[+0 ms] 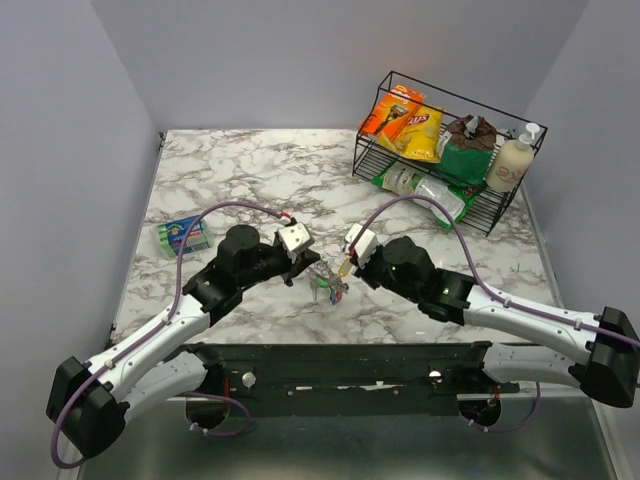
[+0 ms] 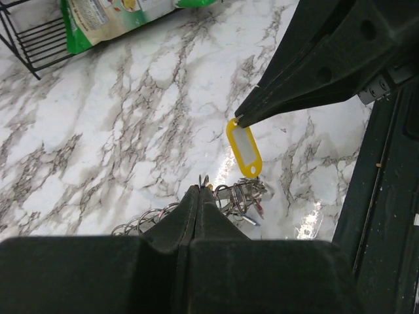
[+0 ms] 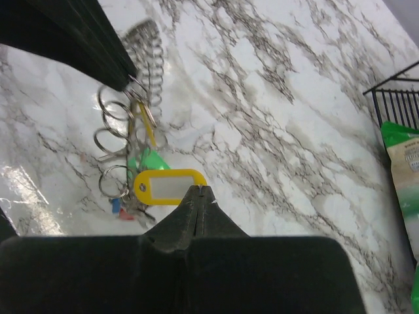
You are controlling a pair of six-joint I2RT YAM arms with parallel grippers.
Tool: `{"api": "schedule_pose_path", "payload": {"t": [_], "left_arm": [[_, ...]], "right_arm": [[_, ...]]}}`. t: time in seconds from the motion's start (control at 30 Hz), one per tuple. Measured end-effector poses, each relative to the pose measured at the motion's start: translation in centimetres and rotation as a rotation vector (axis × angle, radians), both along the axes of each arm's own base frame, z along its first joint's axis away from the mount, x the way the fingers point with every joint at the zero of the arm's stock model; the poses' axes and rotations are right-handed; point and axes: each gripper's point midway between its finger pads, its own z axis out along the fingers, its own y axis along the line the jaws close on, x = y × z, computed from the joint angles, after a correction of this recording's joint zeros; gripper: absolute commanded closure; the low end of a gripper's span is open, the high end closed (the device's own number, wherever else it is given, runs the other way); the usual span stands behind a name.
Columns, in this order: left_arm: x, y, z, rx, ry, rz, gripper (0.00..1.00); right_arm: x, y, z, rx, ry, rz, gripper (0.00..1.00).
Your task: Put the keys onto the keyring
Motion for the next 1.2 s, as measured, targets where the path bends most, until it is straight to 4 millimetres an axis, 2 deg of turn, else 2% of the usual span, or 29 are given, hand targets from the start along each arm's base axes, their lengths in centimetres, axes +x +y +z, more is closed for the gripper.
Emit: {"api": "schedule_pose_path", "payload": {"t": [0.13, 0.27, 0.43, 0.57, 0.73, 0.9, 0.93, 1.03, 1.17, 1.2], "left_arm": [[0.1, 0.8, 0.8, -0.014, -0.035, 0.042, 1.00], [0.1, 1.4, 1.2, -0.023, -0.048, 0.068, 1.00], [0.1, 1.7, 1.5, -0.025, -0.052, 0.090, 1.00], [0.3, 1.9, 1.3, -0.019, -0.048, 0.104, 1.00], [0.3, 2.1, 0.8, -0.002, -0.034, 0.116, 1.00], [0.5, 2.5, 0.9, 0.008, -0.030, 0.137, 1.00], [0.5, 2.6, 1.0, 0.014, -0.026, 0.143, 1.00], [0.7, 2.9, 1.6, 0.022, -0.022, 0.163, 1.00], [1.1, 3.3, 2.7, 0.021, -0.029, 0.196, 1.00], [1.1, 3.4, 2.9, 0.021, -0.031, 0.203, 1.00]], "right_arm": [[0.5, -1.2, -1.1, -0.006, 0.025, -0.064, 0.99], [0.6, -1.2, -2.6, -0.018, 0.073, -0.089, 0.99], [-0.7, 0.0, -5.8, -0.055, 0.186, -0.022, 0.99], [-2.7, 1.0, -9.0, -0.102, 0.335, 0.042, 0.99], [-3.9, 2.8, -11.8, -0.122, 0.515, 0.053, 0.99], [-4.4, 3.0, -14.1, -0.145, 0.614, 0.000, 0.93], [-4.5, 2.9, -14.4, -0.150, 0.628, -0.012, 0.87], [-4.7, 2.7, -15.2, -0.157, 0.660, -0.043, 0.82], [-4.7, 2.6, -15.8, -0.157, 0.684, -0.075, 0.67], [-4.7, 2.6, -15.8, -0.156, 0.686, -0.081, 0.67]]}}
